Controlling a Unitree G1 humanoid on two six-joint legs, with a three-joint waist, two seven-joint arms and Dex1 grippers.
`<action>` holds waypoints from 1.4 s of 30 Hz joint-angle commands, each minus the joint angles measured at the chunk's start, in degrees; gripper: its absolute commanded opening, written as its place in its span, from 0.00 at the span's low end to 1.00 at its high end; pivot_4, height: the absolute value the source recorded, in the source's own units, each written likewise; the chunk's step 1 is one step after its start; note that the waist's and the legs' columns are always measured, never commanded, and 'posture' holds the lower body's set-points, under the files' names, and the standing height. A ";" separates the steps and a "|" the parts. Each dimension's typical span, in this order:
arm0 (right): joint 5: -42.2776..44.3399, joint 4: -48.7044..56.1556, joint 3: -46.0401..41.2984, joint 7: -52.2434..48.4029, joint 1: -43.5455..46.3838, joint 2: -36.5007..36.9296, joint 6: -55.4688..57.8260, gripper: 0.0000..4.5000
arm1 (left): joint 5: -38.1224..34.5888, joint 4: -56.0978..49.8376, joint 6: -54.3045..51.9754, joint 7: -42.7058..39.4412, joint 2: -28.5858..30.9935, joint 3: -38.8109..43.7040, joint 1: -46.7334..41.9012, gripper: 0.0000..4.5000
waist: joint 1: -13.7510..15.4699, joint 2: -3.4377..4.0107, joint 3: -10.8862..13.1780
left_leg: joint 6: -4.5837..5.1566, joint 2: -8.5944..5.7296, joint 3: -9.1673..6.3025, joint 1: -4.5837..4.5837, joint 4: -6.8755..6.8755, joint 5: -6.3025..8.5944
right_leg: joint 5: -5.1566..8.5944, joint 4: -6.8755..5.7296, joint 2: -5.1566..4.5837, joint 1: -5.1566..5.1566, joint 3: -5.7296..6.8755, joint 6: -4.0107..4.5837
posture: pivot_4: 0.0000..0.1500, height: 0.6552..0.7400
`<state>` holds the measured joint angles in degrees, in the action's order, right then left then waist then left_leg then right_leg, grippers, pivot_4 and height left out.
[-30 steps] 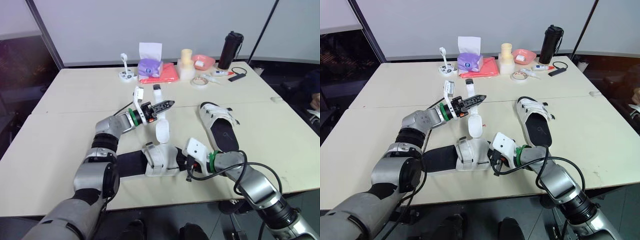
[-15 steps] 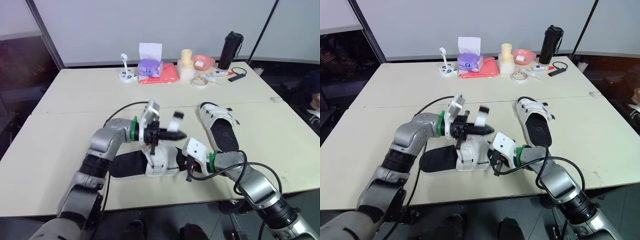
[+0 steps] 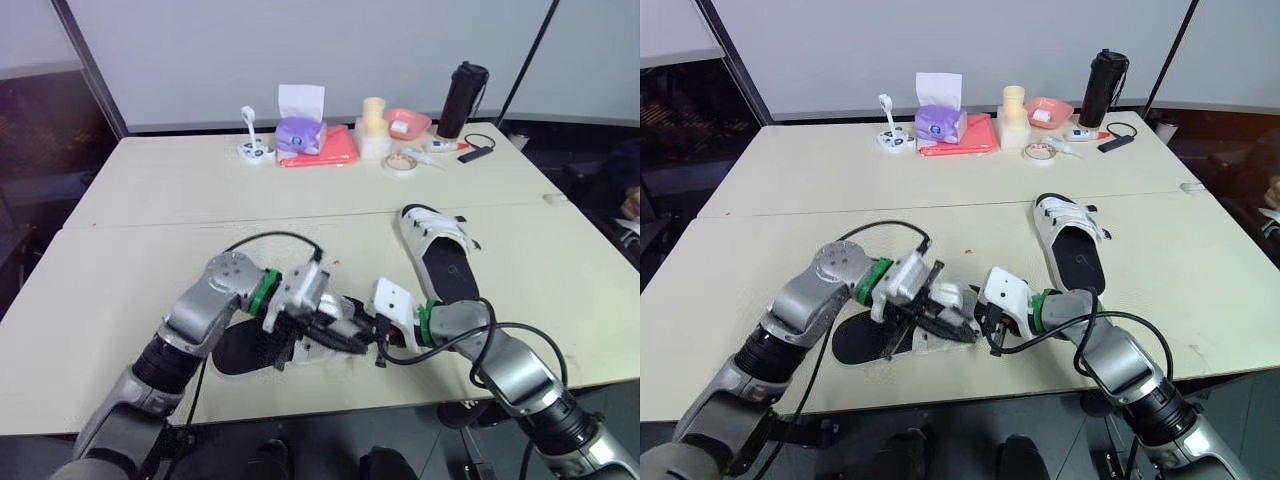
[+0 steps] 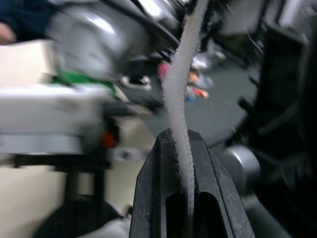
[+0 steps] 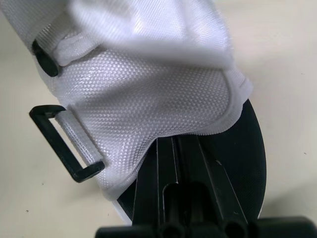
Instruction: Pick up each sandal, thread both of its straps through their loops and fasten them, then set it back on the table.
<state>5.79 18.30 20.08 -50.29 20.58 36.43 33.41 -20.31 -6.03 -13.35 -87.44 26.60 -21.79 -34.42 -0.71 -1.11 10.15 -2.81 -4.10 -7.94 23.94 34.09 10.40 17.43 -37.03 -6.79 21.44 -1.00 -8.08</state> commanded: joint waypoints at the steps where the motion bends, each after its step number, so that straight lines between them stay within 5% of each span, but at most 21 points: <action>1: -1.23 -3.81 0.99 -1.09 -0.34 1.32 0.37 0.00 | 2.61 -0.89 8.60 -3.22 0.21 -2.75 0.04 0.00 | 0.17 0.00 0.00 | 0.00 0.00 0.00 0.00 0.01 0.00 | 0.00 0.00 0.00 -0.01 0.01 0.00 | 1.00 0.93; 3: -1.33 -4.82 0.53 -1.52 0.25 1.58 -0.18 0.00 | 4.43 0.79 12.39 -3.63 -0.27 -3.99 -0.26 0.00 | 0.22 0.00 0.00 | 0.00 -0.01 0.00 0.00 0.02 0.00 | 0.00 0.02 -0.01 -0.04 0.02 0.00 | 1.00 0.93; 12: -2.71 -10.03 -0.66 -3.20 2.03 3.83 -3.81 0.00 | 9.35 5.95 25.80 -0.09 -5.16 -5.63 -2.88 0.96 | 0.70 0.00 0.00 | 0.01 -0.02 -0.02 0.00 0.14 -0.01 | 0.00 0.04 -0.02 -0.11 0.03 0.00 | 1.00 0.93; 21: -2.65 -16.21 -0.40 -5.37 5.60 2.89 -6.92 0.00 | 0.07 4.43 6.51 11.99 -6.93 6.24 -11.77 0.99 | 1.26 -0.01 0.05 | 0.03 -0.05 -0.02 0.06 0.26 -0.02 | -0.01 -0.04 0.00 -0.07 0.05 -0.04 | 1.00 0.93; 26: -3.67 -18.04 -0.36 -5.36 6.86 0.67 -8.20 0.00 | -4.51 2.13 -7.93 12.53 3.90 13.45 -10.71 0.99 | -1.08 0.13 0.03 | 0.03 0.02 -0.06 0.02 -0.02 -0.02 | 0.01 -0.15 0.10 0.15 -0.01 -0.05 | 1.00 0.93; 33: -3.81 -12.08 0.77 -4.23 5.47 -2.04 -6.08 0.00 | -12.44 -4.17 -21.27 6.75 21.11 20.00 1.70 0.99 | -2.10 0.19 0.15 | 0.04 0.04 -0.06 -0.04 -0.15 0.00 | 0.11 -0.17 0.10 0.14 -0.09 -0.16 | 1.00 0.93; 42: -4.25 -2.80 -3.15 -3.04 7.15 0.24 -1.90 0.00 | -11.21 -7.91 -18.90 6.34 25.30 18.84 11.81 0.99 | -1.12 0.26 0.26 | 0.01 0.06 -0.07 0.04 -0.13 0.01 | 0.06 -0.16 -0.01 0.23 -0.13 -0.04 | 1.00 0.93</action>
<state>1.04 11.93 19.21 -53.37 26.19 35.72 30.95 -31.73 -11.95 -33.20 -81.59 52.05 -2.92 -22.86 -1.82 -0.85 10.41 -2.80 -4.05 -8.00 24.04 33.96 10.41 17.49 -37.20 -6.81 21.73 -1.14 -8.12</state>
